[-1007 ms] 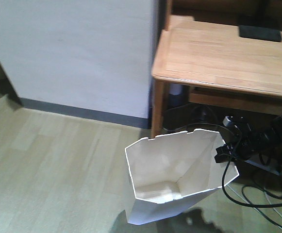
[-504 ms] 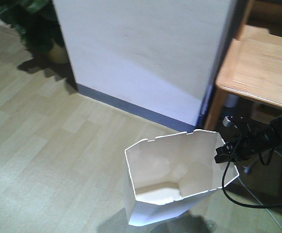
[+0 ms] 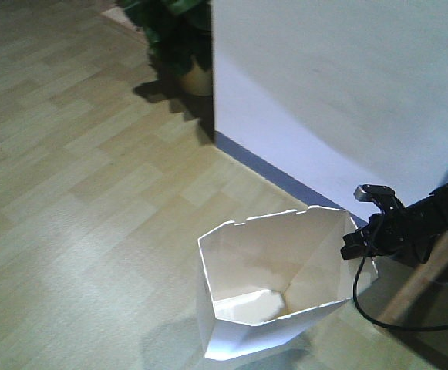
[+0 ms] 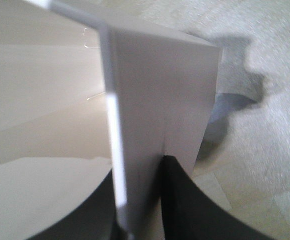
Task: Move trash bin to bedside with robot
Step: 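Drive the base toward the bed while the right gripper holds the bin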
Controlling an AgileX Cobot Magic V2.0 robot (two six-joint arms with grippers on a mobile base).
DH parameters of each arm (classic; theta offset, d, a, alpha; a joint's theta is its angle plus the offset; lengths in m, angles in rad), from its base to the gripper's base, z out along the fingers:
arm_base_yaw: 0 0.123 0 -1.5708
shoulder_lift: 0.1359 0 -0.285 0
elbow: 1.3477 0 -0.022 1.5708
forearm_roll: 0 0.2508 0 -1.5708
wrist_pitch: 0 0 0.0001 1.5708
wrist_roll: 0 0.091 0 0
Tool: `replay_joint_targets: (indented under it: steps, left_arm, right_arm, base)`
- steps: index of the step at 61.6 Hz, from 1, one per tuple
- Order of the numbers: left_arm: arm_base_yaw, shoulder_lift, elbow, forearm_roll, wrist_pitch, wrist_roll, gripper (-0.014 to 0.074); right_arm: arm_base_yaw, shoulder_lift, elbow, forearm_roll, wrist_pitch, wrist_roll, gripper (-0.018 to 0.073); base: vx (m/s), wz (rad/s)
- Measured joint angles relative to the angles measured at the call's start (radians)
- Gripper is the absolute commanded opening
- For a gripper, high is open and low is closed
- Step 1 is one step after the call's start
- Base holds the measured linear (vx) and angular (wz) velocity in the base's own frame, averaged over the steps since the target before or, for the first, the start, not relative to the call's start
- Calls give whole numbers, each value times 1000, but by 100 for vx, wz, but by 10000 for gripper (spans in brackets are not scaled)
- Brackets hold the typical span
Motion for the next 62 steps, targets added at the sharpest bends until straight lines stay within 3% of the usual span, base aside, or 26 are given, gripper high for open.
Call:
replay_joint_targets:
  steps: [62]
  left_arm:
    - [0,0,0,0,0,0,-7]
  right_arm:
    - [2,0,0,8,6,0,-3]
  base:
    - [18,68]
